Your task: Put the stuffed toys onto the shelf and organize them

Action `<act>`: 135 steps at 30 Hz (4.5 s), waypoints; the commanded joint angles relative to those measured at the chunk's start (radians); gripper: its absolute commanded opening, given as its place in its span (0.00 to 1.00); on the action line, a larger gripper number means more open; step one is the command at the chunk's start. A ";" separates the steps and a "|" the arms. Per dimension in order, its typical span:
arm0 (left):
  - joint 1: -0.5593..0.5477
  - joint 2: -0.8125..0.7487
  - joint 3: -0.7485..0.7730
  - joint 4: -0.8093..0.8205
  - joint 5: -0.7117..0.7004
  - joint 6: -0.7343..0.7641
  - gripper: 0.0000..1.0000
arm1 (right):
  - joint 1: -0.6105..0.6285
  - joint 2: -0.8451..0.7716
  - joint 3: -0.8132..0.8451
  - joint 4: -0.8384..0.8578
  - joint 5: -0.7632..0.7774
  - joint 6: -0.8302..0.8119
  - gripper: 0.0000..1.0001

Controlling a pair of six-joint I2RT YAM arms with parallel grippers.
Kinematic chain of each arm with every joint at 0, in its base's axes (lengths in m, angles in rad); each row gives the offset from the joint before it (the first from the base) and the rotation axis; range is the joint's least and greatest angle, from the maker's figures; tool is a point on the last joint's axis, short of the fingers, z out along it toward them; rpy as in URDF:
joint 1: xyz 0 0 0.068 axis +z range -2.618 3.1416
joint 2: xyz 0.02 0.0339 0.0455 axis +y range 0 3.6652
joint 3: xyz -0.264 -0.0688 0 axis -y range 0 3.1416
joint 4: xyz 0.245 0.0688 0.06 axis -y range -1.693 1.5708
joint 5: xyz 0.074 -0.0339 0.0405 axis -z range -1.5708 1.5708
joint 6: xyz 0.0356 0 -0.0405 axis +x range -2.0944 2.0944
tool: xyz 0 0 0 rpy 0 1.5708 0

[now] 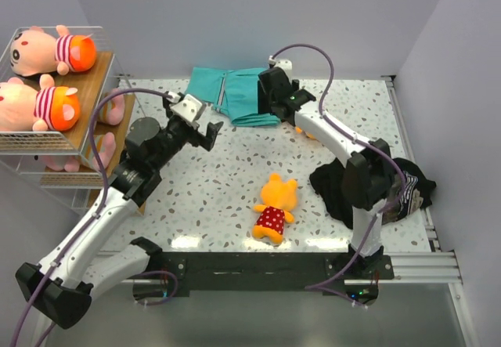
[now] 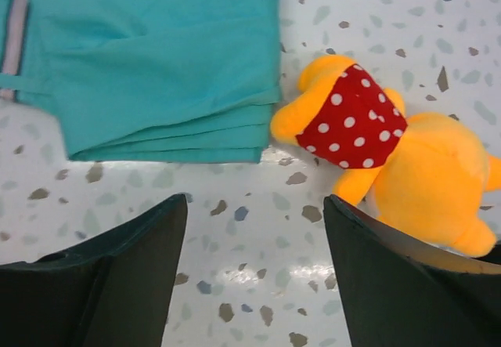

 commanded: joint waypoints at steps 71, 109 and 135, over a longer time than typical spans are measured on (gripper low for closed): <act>-0.002 -0.204 -0.185 0.239 -0.050 -0.067 1.00 | 0.203 -0.088 -0.584 0.886 -0.665 0.024 0.04; -0.002 -0.239 -0.204 0.280 -0.067 -0.115 1.00 | 0.445 -0.279 -0.828 0.681 -0.559 -0.950 0.62; -0.002 -0.121 -0.064 0.202 0.094 -0.219 0.89 | 0.138 -0.548 -0.914 1.224 -0.539 0.438 0.00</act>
